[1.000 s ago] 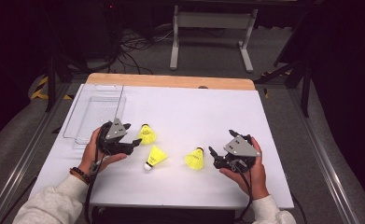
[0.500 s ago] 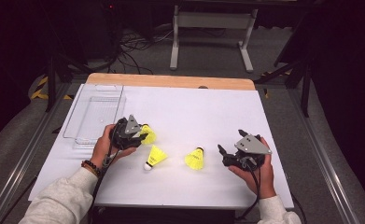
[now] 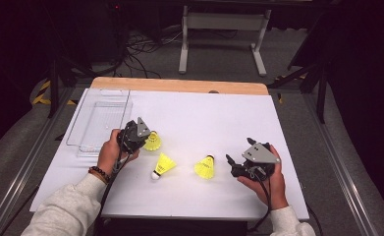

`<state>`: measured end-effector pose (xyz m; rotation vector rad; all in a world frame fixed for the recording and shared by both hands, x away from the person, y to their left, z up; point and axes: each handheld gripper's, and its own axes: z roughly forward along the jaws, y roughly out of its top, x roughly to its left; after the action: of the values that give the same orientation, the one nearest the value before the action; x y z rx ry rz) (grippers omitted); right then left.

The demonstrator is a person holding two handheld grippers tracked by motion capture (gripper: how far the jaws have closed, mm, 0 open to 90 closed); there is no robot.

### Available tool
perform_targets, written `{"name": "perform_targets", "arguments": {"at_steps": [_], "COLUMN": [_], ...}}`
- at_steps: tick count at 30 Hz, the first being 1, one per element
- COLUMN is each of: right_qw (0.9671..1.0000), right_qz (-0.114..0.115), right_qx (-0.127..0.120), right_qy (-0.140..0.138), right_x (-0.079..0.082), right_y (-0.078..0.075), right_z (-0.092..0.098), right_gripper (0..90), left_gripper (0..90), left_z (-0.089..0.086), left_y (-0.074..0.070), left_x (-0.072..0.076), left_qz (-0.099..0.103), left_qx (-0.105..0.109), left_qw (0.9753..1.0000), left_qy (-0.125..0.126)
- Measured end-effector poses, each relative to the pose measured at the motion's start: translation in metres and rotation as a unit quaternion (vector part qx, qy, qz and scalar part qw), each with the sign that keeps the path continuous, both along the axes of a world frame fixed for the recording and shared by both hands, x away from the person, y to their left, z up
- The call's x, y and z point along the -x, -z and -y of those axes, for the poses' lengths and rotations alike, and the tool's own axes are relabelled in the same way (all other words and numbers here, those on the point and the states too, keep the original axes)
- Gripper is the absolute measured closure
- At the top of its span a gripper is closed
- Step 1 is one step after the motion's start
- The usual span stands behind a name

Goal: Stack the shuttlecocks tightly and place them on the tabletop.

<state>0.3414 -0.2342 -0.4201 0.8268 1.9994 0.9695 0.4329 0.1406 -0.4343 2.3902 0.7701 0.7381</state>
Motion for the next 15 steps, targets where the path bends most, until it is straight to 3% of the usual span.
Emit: {"name": "perform_targets", "arguments": {"at_steps": [3,4,5,8,9,15], "right_qw": [1.0,1.0,1.0,0.9999,0.9999,0.9997], "right_qz": [-0.001,-0.003,-0.003,-0.007,-0.008,-0.02], "right_qx": [0.001,-0.001,-0.001,0.0,0.0,0.005], "right_qy": [-0.002,-0.004,-0.007,-0.008,-0.01,-0.015], "right_x": [0.0,0.0,0.0,0.0,0.0,-0.001], "right_y": [0.0,0.0,0.0,0.0,0.001,0.003], "right_z": [0.0,0.0,-0.001,-0.001,-0.001,-0.003], "right_gripper": [15.2,15.1,15.2,15.1,15.1,15.1], "left_gripper": [89.2,89.2,89.3,89.2,89.2,87.8], "left_z": [0.0,-0.001,-0.003,-0.005,-0.004,0.016], "left_y": [-0.005,-0.008,-0.013,-0.019,-0.021,-0.029], "left_x": [0.001,0.001,0.0,-0.003,-0.006,-0.023], "left_qz": [-0.011,-0.026,-0.055,-0.068,-0.083,-0.105], "left_qx": [-0.006,-0.003,-0.01,-0.02,-0.022,-0.06], "left_qw": [0.9999,0.9997,0.9984,0.9975,0.9963,0.9926], "left_qy": [-0.001,0.003,0.008,0.0,-0.002,0.012]}}
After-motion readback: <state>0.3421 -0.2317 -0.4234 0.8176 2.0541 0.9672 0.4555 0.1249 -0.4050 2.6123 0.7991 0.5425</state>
